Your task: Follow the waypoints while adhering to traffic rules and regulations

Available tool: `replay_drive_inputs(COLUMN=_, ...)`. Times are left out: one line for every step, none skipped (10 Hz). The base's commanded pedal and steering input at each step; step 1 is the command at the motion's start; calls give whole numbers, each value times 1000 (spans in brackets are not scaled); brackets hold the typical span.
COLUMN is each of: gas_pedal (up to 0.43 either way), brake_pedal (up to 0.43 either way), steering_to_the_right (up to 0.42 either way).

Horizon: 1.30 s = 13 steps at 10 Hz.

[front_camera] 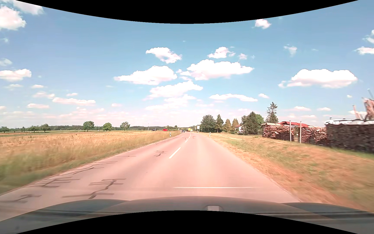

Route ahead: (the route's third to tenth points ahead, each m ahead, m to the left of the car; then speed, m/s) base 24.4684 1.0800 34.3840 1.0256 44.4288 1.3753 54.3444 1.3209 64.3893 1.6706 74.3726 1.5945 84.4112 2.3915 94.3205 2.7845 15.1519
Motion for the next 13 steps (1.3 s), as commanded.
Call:
replay_drive_inputs(gas_pedal=118, brake_pedal=0, steering_to_the_right=1)
replay_drive_inputs(gas_pedal=118, brake_pedal=0, steering_to_the_right=1)
replay_drive_inputs(gas_pedal=118, brake_pedal=0, steering_to_the_right=1)
replay_drive_inputs(gas_pedal=118, brake_pedal=0, steering_to_the_right=2)
replay_drive_inputs(gas_pedal=118, brake_pedal=0, steering_to_the_right=2)
replay_drive_inputs(gas_pedal=118, brake_pedal=0, steering_to_the_right=1)
replay_drive_inputs(gas_pedal=118, brake_pedal=0, steering_to_the_right=1)
replay_drive_inputs(gas_pedal=118, brake_pedal=0, steering_to_the_right=2)
replay_drive_inputs(gas_pedal=118, brake_pedal=0, steering_to_the_right=2)
replay_drive_inputs(gas_pedal=118, brake_pedal=0, steering_to_the_right=1)
replay_drive_inputs(gas_pedal=118, brake_pedal=0, steering_to_the_right=1)
replay_drive_inputs(gas_pedal=118, brake_pedal=0, steering_to_the_right=1)
replay_drive_inputs(gas_pedal=118, brake_pedal=0, steering_to_the_right=1)
